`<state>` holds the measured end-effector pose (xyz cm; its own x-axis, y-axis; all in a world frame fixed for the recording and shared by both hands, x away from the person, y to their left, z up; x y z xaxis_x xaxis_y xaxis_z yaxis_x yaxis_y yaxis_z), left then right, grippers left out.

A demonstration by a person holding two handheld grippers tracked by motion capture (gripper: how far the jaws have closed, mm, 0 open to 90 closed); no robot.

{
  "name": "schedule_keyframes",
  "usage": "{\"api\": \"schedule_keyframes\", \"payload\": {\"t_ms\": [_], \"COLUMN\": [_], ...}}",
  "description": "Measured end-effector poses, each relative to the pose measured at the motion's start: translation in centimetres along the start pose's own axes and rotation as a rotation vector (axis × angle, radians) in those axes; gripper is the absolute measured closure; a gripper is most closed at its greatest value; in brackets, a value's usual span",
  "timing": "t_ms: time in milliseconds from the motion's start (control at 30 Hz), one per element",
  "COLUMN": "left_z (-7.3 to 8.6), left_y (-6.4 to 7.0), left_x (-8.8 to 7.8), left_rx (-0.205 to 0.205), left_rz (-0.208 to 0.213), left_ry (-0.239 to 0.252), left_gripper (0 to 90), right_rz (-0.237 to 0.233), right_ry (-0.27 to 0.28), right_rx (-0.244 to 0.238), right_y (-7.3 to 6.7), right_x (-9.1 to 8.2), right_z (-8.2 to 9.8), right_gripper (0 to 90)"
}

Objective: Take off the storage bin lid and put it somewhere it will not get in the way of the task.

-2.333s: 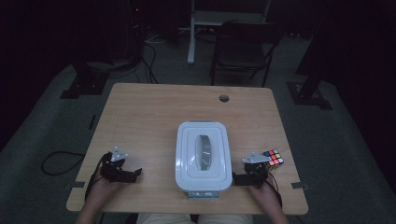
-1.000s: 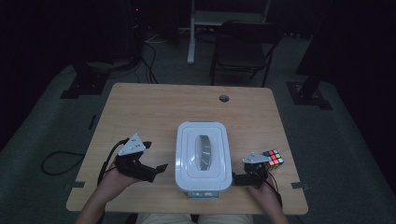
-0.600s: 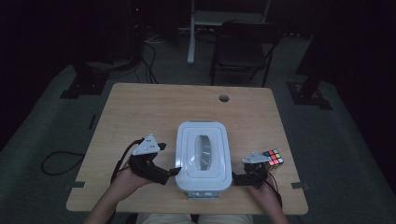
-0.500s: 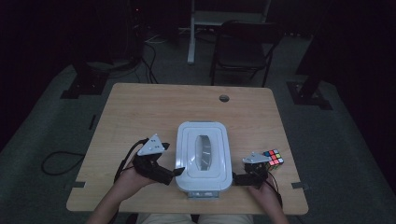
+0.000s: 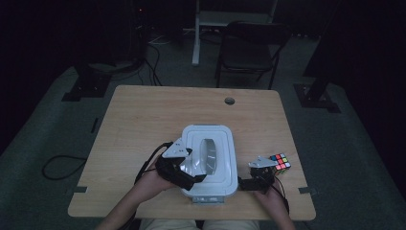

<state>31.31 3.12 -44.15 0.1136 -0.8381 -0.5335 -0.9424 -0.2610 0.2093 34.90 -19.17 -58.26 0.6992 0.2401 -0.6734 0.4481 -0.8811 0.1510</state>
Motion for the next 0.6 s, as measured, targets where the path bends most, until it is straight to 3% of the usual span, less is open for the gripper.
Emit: {"api": "schedule_keyframes", "payload": {"t_ms": [367, 600], "left_z": [-0.7, -1.1], "left_y": [0.0, -0.7], "left_x": [1.7, 3.0], "left_rx": [0.010, 0.018], "left_rz": [0.036, 0.041], "left_ry": [-0.027, -0.050], "left_gripper": [3.0, 9.2], "right_rz": [0.000, 0.001], "right_ry": [-0.001, 0.001], "right_rx": [0.000, -0.001], "right_y": [0.0, 0.0], "right_x": [0.0, 0.0], "right_z": [0.0, 0.0], "right_gripper": [13.0, 13.0]}}
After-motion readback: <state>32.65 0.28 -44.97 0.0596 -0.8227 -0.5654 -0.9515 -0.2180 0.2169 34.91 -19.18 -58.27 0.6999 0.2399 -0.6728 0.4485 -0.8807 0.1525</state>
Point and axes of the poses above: each handheld gripper's, and its own axes: x roughly forward along the jaws, z roughly out of its underside, y roughly to its right, the point moved 8 cm from there along x, roughly forward along the jaws, and after that the axes turned 13 degrees about z, right-handed, at the moved point
